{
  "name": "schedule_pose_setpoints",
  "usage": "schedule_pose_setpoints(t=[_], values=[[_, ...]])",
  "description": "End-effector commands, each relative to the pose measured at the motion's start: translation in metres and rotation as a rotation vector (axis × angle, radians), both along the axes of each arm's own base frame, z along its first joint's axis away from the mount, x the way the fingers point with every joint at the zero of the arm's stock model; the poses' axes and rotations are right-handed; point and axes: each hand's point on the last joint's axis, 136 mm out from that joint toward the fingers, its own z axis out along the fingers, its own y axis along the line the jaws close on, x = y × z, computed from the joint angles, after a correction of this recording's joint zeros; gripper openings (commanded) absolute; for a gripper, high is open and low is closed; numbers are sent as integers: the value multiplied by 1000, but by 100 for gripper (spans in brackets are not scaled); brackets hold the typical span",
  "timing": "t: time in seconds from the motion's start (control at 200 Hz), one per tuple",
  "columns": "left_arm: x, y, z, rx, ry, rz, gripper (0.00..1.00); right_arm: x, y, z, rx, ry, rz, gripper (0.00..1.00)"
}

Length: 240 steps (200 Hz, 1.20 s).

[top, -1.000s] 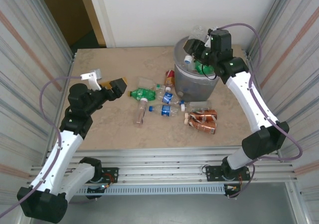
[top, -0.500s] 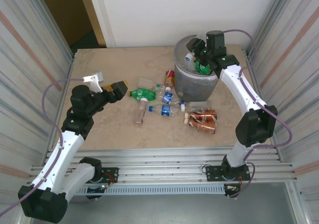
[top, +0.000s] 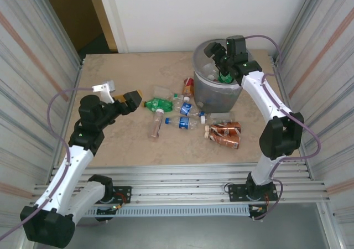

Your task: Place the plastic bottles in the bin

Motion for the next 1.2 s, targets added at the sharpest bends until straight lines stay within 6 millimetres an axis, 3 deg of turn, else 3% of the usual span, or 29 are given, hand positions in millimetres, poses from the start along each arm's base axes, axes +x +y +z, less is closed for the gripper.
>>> schedule_pose_setpoints(t=[0.0, 0.386, 0.596, 0.892, 1.197], values=[[4, 3, -5, 5, 12, 13, 99, 0, 2, 25, -24, -56, 21, 88], [9, 9, -33, 81, 123, 42, 99, -26, -18, 54, -267, -113, -14, 85], [13, 14, -55, 152, 206, 78, 99, -38, -32, 60, -363, -112, -24, 75], [10, -2, -86, 324, 301, 23, 99, -64, -43, 71, -456, -110, 22, 84], [-10, -33, -125, 561, 402, -103, 92, -115, -76, 98, -562, -148, -23, 91]])
